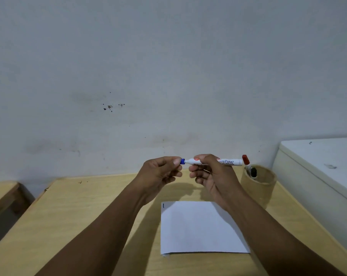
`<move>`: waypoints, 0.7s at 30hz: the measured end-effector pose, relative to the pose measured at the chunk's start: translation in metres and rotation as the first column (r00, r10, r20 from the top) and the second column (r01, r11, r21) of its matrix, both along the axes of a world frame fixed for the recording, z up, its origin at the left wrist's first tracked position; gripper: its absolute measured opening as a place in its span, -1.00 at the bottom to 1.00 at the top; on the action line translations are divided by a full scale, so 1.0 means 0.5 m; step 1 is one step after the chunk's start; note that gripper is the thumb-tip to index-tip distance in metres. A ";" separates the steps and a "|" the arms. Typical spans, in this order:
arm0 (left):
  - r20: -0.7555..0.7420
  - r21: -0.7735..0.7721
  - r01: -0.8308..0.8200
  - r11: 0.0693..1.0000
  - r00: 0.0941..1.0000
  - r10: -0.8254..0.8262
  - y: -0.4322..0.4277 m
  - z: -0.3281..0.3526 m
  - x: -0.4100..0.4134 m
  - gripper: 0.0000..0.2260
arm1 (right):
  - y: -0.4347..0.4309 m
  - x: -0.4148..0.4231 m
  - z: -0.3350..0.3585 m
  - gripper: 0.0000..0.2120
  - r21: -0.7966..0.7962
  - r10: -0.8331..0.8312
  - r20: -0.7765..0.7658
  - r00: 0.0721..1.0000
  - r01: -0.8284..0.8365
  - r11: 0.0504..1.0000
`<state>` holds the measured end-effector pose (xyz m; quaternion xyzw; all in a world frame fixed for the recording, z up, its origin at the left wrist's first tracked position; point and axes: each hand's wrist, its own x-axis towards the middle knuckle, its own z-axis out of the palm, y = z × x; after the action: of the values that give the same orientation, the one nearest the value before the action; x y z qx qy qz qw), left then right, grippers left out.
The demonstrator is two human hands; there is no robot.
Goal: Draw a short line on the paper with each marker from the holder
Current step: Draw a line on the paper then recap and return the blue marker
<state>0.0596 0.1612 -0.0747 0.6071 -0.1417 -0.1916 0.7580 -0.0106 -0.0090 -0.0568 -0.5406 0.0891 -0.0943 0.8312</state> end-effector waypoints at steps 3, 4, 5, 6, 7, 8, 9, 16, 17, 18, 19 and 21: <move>0.010 -0.013 0.036 0.999 0.999 -0.036 -0.022 0.001 -0.004 -0.68 | -0.007 -0.007 0.001 -0.92 -0.023 0.008 0.013 1.000 -0.008 1.000; 0.012 -0.016 0.039 0.999 0.999 -0.039 -0.030 0.002 -0.006 -0.67 | -0.009 -0.010 0.002 -0.92 -0.014 0.004 0.017 1.000 -0.004 1.000; 0.020 -0.016 0.039 0.999 0.999 -0.038 -0.037 0.005 -0.007 -0.66 | -0.012 -0.010 0.003 -0.91 0.001 -0.001 0.021 1.000 0.001 1.000; 0.035 -0.015 0.037 0.999 0.999 -0.036 -0.045 0.011 -0.008 -0.66 | -0.015 -0.011 0.006 -0.91 0.023 -0.005 0.031 0.999 0.004 1.000; 0.059 -0.014 0.037 0.999 0.998 -0.036 -0.054 0.019 -0.008 -0.67 | -0.019 -0.013 0.011 -0.89 0.046 -0.009 0.047 0.999 0.006 0.999; 0.087 -0.015 0.040 0.999 0.995 -0.039 -0.064 0.031 -0.009 -0.67 | -0.024 -0.016 0.020 -0.89 0.061 -0.010 0.066 0.998 0.006 0.998; 0.121 -0.017 0.043 0.999 0.992 -0.041 -0.075 0.048 -0.009 -0.67 | -0.031 -0.020 0.032 -0.89 0.061 -0.009 0.087 0.996 0.004 0.998; 0.414 0.106 -0.056 0.993 0.910 0.007 -0.168 0.184 0.002 -0.92 | -0.205 -0.084 0.133 -0.72 -0.020 -0.199 0.045 0.979 0.200 0.980; 0.464 0.163 -0.072 0.984 0.886 -0.013 -0.183 0.194 0.000 -0.92 | -0.240 -0.094 0.131 -0.73 -0.090 -0.250 0.038 0.968 0.252 0.963; 0.511 0.218 -0.083 0.972 0.859 -0.041 -0.200 0.202 -0.005 -0.91 | -0.271 -0.104 0.125 -0.73 -0.213 -0.273 0.030 0.962 0.273 0.938; 0.555 0.264 -0.096 0.960 0.829 -0.070 -0.219 0.207 -0.012 -0.91 | -0.294 -0.114 0.118 -0.73 -0.371 -0.273 0.018 0.962 0.260 0.892; 0.647 0.331 -0.140 0.933 0.753 -0.117 -0.259 0.211 -0.025 -0.90 | -0.326 -0.124 0.095 -0.72 -0.677 -0.248 -0.011 0.969 0.176 0.715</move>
<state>0.0471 0.0316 0.0309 0.7642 -0.3576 0.0161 0.5365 -0.0727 -0.1719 -0.0093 -0.7935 0.1524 -0.1873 0.5586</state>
